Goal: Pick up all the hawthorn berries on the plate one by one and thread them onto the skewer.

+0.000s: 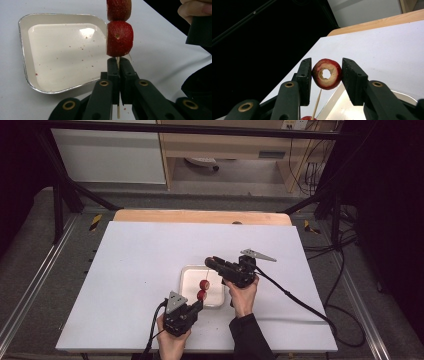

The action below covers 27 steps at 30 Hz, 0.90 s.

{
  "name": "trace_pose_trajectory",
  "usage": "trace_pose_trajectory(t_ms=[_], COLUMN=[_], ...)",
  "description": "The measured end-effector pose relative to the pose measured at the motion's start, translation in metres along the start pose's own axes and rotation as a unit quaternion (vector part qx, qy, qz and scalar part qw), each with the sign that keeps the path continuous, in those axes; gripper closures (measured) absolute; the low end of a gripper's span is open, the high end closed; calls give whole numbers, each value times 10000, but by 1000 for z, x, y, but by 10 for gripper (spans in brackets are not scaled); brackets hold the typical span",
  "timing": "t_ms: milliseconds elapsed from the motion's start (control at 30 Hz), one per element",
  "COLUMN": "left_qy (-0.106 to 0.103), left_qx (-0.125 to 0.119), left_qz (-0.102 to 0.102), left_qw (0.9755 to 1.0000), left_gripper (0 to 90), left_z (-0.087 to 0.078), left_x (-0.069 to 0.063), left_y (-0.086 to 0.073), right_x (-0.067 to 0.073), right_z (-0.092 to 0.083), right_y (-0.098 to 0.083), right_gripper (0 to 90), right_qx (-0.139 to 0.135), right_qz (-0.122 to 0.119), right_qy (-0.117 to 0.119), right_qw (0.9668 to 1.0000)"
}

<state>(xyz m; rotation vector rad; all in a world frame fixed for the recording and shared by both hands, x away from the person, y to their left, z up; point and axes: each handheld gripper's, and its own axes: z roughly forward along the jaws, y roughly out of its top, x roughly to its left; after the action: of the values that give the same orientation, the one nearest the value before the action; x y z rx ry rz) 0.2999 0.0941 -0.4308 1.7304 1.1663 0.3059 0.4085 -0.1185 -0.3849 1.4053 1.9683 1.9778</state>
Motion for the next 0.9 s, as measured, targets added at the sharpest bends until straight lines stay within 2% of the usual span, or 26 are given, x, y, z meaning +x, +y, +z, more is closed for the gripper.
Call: trace_pose_trajectory(t_ms=[167, 533, 700, 900], left_qy=[12, -30, -110, -364], left_qx=[15, 12, -45, -114], left_qz=[12, -94, -178, -391], left_qw=[10000, 10000, 9998, 9985], left_gripper=[880, 881, 881, 878], left_z=[1, 0, 1, 1], left_x=[0, 2, 0, -2], left_y=[0, 0, -1, 0], right_x=[0, 0, 0, 1], right_z=[0, 2, 1, -1], right_y=[-1, -4, -5, -5], right_gripper=[616, 616, 616, 616], right_qx=[44, 108, 106, 32], right_qz=[-12, -77, -249, -509], right_qy=[-5, -10, -27, -27], right_qw=[10000, 9999, 9996, 9987])
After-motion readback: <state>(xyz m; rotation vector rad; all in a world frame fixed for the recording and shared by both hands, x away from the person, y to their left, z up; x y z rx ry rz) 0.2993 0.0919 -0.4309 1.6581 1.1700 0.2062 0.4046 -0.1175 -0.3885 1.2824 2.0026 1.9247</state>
